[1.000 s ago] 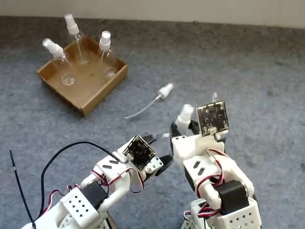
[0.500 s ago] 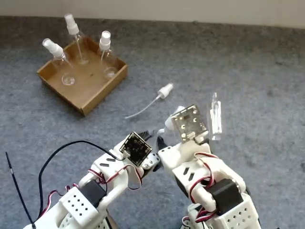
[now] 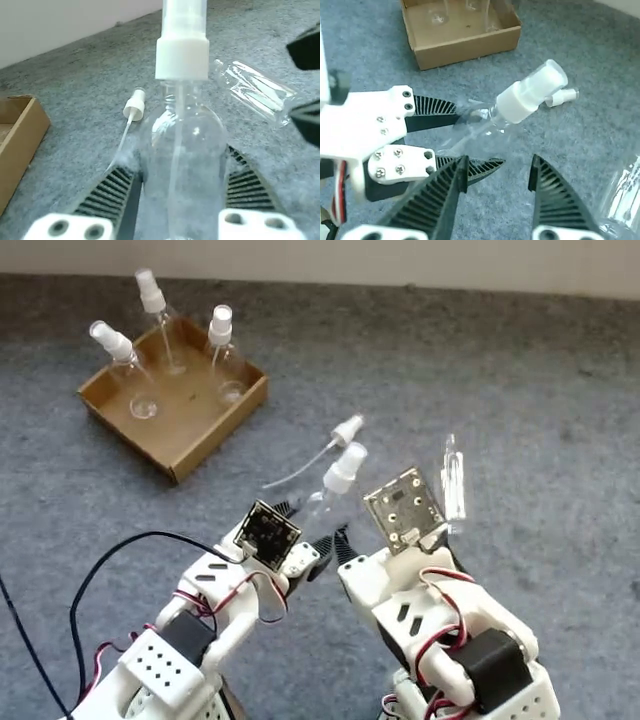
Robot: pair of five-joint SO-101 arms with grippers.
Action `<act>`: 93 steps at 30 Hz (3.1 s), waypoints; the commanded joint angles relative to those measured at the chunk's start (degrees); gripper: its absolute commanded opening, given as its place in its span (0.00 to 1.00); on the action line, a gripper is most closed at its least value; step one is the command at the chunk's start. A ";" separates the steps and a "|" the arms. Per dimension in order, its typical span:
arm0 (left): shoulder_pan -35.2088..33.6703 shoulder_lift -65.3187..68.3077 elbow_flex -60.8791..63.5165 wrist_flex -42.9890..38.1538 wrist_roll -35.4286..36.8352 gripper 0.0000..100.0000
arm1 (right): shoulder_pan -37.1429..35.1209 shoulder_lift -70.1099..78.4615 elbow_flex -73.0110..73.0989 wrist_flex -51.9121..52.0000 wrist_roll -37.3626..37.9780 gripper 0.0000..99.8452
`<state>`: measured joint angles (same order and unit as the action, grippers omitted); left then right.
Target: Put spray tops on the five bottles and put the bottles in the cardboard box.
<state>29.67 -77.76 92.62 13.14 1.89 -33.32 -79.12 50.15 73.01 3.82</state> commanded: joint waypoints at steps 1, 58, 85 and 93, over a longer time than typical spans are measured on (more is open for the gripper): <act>-2.07 -1.10 -1.27 -1.85 0.53 0.10 | 5.23 0.04 -2.68 -0.22 0.62 0.16; -5.14 -1.01 4.88 -39.12 0.62 0.10 | -3.21 0.04 52.97 -78.55 0.53 0.00; -1.80 -1.01 4.88 -36.04 0.44 0.10 | -2.86 0.04 52.97 -78.29 0.62 0.00; -1.54 -1.01 4.88 -35.52 0.44 0.10 | 3.91 0.04 52.97 -78.46 0.62 0.00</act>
<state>26.15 -78.73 96.13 -23.16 1.71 -33.49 -78.42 95.78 -3.30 4.00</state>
